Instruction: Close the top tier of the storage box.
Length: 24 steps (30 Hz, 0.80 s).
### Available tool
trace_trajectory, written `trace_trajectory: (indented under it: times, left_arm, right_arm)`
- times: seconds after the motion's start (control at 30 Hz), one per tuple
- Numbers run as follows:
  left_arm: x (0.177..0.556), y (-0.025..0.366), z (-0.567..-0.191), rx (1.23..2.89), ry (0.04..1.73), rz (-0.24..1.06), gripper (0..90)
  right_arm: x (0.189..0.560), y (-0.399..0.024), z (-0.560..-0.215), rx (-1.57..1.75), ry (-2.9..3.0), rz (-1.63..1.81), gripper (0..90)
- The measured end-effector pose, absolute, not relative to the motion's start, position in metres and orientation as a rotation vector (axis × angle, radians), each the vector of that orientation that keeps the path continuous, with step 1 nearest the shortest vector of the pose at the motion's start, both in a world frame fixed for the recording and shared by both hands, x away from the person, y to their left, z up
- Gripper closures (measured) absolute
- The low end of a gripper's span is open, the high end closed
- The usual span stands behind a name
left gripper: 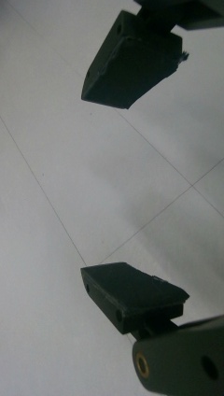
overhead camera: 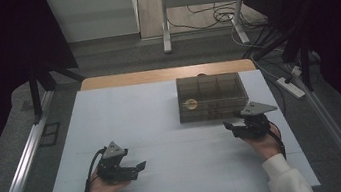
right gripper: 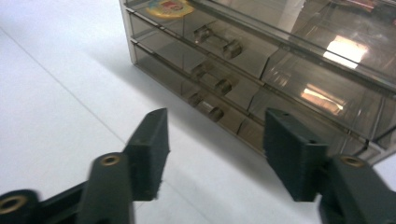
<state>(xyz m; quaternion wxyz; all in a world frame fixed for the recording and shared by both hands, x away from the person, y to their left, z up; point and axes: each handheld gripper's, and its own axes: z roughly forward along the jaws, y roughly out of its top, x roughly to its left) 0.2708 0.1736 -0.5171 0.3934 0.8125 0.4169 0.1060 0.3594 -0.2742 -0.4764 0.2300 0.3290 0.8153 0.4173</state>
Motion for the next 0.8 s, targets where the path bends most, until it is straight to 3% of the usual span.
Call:
trace_trajectory:
  times: [0.17, 0.8]
  left_arm:
    - [0.271, 0.172, -0.516, 2.066, 1.048, 0.273, 14.7]
    - [0.269, 0.173, -0.515, 2.057, 1.050, 0.298, 14.8]
  right_arm:
    - [0.345, -0.278, -0.480, 0.912, 2.281, 1.147, 32.0]
    - [0.292, -0.322, -0.496, 0.940, 2.281, 1.164, 29.1]
